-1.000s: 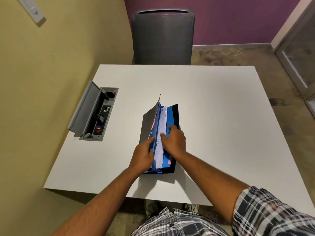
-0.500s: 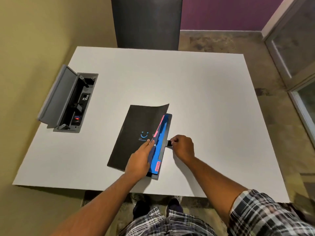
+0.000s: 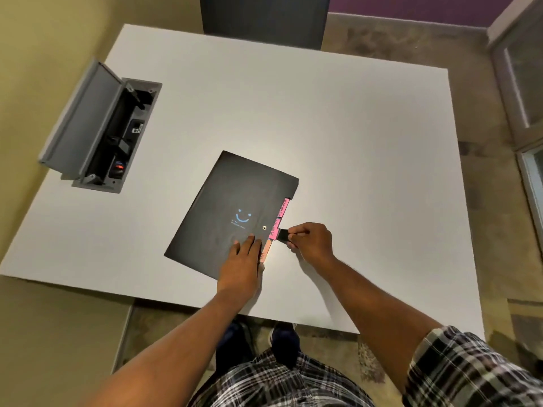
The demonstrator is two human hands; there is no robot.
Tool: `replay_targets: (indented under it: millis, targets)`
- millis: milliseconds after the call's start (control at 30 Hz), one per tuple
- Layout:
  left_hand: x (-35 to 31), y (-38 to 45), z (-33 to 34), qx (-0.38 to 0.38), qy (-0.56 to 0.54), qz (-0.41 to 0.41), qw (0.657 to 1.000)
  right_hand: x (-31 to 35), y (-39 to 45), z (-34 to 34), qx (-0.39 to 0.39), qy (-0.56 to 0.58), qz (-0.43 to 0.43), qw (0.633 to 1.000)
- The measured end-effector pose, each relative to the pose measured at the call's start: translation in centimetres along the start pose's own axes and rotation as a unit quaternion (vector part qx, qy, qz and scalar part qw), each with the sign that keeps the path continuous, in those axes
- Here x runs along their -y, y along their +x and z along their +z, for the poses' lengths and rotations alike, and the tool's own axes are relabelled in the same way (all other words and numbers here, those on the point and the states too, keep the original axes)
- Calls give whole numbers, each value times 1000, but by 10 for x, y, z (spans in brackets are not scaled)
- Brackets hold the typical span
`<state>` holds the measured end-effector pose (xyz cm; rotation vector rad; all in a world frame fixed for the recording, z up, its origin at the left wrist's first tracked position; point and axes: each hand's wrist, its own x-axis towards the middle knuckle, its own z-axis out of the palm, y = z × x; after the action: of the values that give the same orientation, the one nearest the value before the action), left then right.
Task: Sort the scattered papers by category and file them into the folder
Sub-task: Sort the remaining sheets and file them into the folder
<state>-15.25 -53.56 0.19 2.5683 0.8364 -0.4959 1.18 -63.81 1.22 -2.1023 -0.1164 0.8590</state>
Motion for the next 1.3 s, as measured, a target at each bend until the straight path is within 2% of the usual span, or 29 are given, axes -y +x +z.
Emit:
replay_targets:
  millis: [100, 233, 367, 500, 567, 733, 933, 1300]
  targets:
    - [11, 4, -1, 6, 27, 1, 1000, -5, 4, 3, 37, 5, -10, 999]
    - [31, 15, -11, 28, 71, -16, 997, -3, 12, 5, 88, -78, -81, 990]
    - [56, 25, -15, 84, 58, -21, 994, 0, 23, 10, 144, -128, -97, 976]
    - [62, 26, -11, 90, 38, -13, 995, 6, 30, 18, 150, -301, -175, 925]
    - [63, 27, -9, 86, 37, -14, 996, 9, 34, 26, 148, -334, -176, 914]
    - [64, 29, -7, 97, 53, -13, 994, 12, 45, 46, 123, -324, -163, 924]
    - [65, 30, -4, 108, 53, -13, 993, 9, 47, 58, 63, -233, -77, 967]
    - [66, 31, -4, 106, 43, -6, 993, 18, 53, 62, 45, -187, 16, 981]
